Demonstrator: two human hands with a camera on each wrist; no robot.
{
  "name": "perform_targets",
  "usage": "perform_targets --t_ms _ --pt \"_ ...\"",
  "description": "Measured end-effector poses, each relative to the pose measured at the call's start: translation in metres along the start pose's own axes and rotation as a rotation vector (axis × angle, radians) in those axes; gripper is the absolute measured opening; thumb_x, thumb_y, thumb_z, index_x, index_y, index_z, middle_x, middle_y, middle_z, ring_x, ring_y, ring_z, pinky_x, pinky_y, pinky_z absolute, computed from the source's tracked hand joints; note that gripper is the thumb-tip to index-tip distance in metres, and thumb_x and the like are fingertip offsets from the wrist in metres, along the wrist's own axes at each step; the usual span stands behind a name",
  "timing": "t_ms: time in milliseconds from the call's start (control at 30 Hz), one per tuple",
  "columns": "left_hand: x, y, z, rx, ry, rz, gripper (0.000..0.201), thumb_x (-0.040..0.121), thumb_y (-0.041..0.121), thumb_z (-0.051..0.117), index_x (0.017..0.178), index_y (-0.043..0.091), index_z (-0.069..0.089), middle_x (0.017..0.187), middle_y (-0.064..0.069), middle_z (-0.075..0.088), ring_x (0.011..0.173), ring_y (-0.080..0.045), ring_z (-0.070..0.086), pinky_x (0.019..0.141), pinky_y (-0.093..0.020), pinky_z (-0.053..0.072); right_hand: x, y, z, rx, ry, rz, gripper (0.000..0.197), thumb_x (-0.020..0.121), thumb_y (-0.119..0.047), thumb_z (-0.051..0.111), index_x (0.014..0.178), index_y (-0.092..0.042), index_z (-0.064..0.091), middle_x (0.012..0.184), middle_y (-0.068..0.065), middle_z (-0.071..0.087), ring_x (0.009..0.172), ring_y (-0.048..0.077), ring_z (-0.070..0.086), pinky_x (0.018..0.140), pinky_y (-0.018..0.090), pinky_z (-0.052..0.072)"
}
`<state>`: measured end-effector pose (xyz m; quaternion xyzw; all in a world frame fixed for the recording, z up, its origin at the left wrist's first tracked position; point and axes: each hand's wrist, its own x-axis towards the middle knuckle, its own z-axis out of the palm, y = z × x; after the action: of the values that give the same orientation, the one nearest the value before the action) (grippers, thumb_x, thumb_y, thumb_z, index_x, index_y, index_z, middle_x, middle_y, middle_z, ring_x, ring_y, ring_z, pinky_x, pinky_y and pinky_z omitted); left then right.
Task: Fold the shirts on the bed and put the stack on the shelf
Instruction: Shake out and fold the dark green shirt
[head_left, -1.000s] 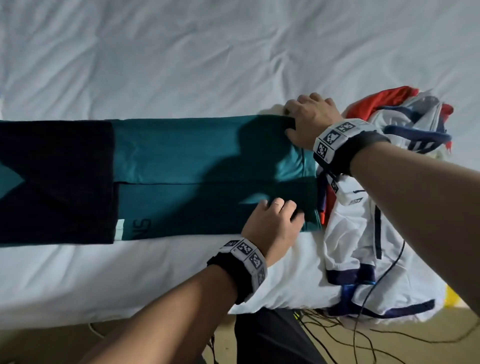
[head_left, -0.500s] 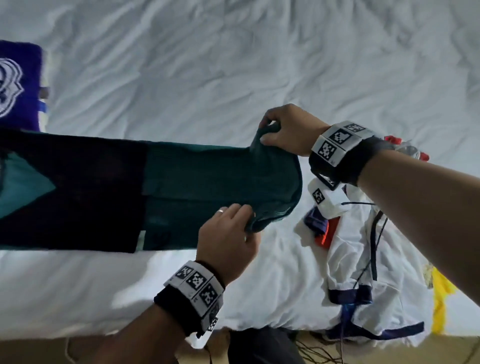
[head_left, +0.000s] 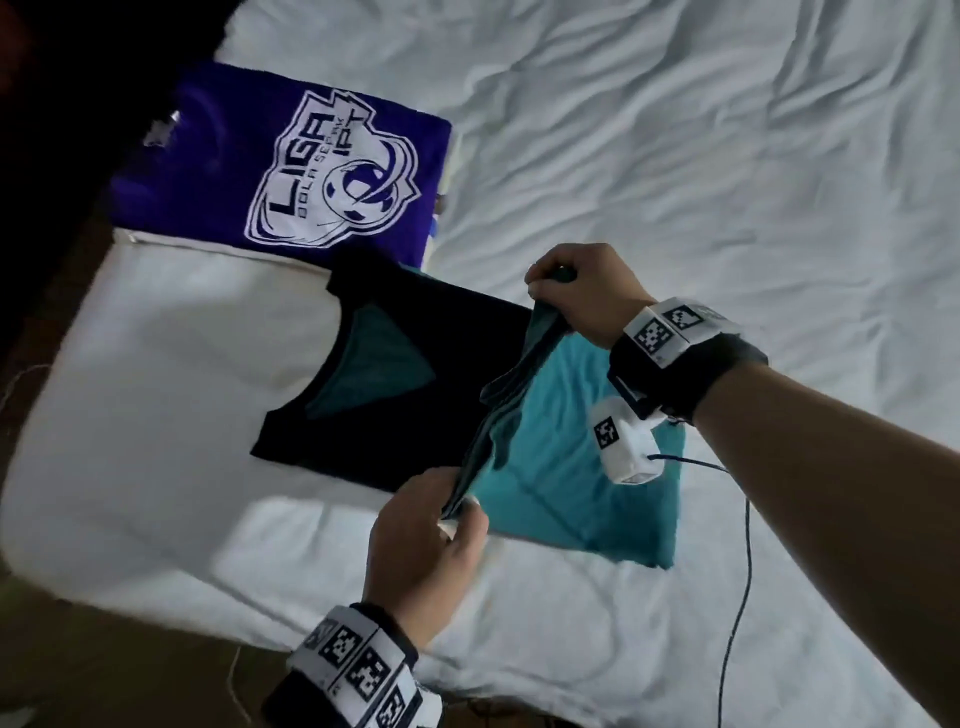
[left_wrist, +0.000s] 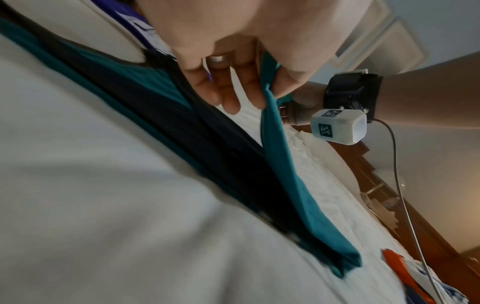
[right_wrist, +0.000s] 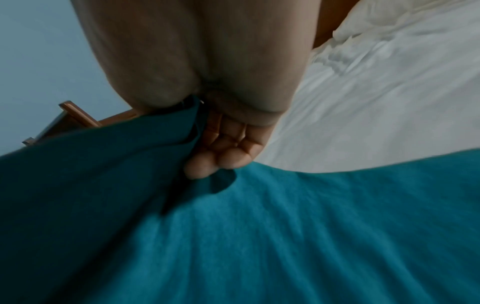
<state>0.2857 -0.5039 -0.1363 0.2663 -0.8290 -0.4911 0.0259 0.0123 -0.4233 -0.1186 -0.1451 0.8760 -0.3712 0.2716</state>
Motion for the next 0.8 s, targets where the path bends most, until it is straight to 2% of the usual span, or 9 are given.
perform_targets --t_ms 67,167,267,367,400,500,600,667,800 --pt "0.016 -0.025 -0.03 -0.008 0.003 -0.054 0.01 0.08 0.036 0.046 0.077 0.033 0.055 0.075 0.011 0.064 0.076 -0.012 0.061 0.071 -0.038 0.051 0.022 -0.016 0.041 0.0 0.018 0.023 0.011 0.085 -0.011 0.068 0.081 -0.021 0.068 0.074 -0.001 0.063 0.06 0.008 0.055 0.065 0.027 0.051" --pt "0.042 -0.059 -0.073 0.093 0.016 -0.11 0.012 0.078 0.034 0.044 0.069 0.03 0.038 0.062 0.004 0.051 0.062 -0.021 0.049 0.06 -0.042 0.046 0.054 -0.042 0.098 0.021 0.042 0.082 0.017 0.083 -0.013 0.068 0.077 -0.028 0.064 0.074 0.003 0.063 0.061 0.016 0.057 0.067 0.038 0.052" --pt "0.065 -0.083 -0.104 0.161 0.011 -0.155 0.019 0.075 0.031 0.044 0.067 0.027 0.028 0.055 0.002 0.038 0.055 -0.024 0.036 0.055 -0.039 0.037 0.077 -0.063 0.137 0.025 0.07 0.099 0.013 0.083 -0.014 0.068 0.083 -0.027 0.064 0.077 0.002 0.063 0.062 0.015 0.056 0.068 0.03 0.046" --pt "0.077 -0.104 -0.125 0.251 -0.027 -0.16 0.018 0.075 0.031 0.045 0.066 0.025 0.031 0.051 0.006 0.036 0.053 -0.025 0.033 0.053 -0.034 0.03 0.088 -0.074 0.16 -0.046 0.082 0.132 0.022 0.084 -0.014 0.066 0.106 -0.018 0.067 0.095 0.002 0.063 0.085 0.02 0.061 0.077 0.027 0.049" --pt "0.08 -0.111 -0.129 0.292 -0.037 -0.151 0.013 0.075 0.033 0.044 0.068 0.022 0.04 0.053 0.005 0.041 0.055 -0.026 0.035 0.054 -0.033 0.03 0.09 -0.076 0.164 -0.058 0.086 0.144 0.027 0.085 -0.014 0.065 0.111 -0.017 0.066 0.1 0.003 0.064 0.09 0.022 0.062 0.08 0.03 0.052" --pt "0.084 -0.119 -0.135 0.357 -0.059 -0.188 0.03 0.075 0.039 0.04 0.081 0.015 0.057 0.057 -0.002 0.052 0.058 -0.028 0.041 0.055 -0.033 0.031 0.092 -0.078 0.171 -0.039 0.095 0.163 0.032 0.085 -0.018 0.066 0.117 -0.019 0.063 0.107 0.008 0.068 0.095 0.027 0.065 0.084 0.036 0.054" --pt "0.089 -0.124 -0.138 0.396 -0.072 -0.206 0.017 0.077 0.032 0.053 0.081 0.016 0.057 0.062 0.0 0.055 0.063 -0.029 0.048 0.056 -0.033 0.034 0.088 -0.081 0.17 0.007 0.05 0.179 0.057 0.077 -0.048 0.07 0.128 -0.025 0.055 0.1 0.005 0.071 0.092 0.026 0.068 0.085 0.039 0.055" --pt "0.091 -0.125 -0.139 0.453 -0.058 -0.173 0.019 0.073 0.022 0.066 0.088 0.015 0.059 0.077 -0.005 0.061 0.072 -0.034 0.057 0.059 -0.036 0.044 0.08 -0.08 0.167 0.128 0.038 0.157 0.069 0.072 -0.064 0.063 0.129 -0.028 0.053 0.092 0.004 0.073 0.083 0.023 0.071 0.08 0.04 0.056" --pt "0.107 -0.107 -0.137 0.532 -0.007 0.057 0.045 0.067 0.025 0.062 0.11 0.013 0.06 0.104 -0.009 0.059 0.09 -0.035 0.057 0.071 -0.042 0.05 0.05 -0.058 0.147 0.195 0.213 0.075 0.041 0.089 -0.048 0.061 0.119 -0.02 0.063 0.092 -0.001 0.072 0.082 0.015 0.068 0.074 0.029 0.052"
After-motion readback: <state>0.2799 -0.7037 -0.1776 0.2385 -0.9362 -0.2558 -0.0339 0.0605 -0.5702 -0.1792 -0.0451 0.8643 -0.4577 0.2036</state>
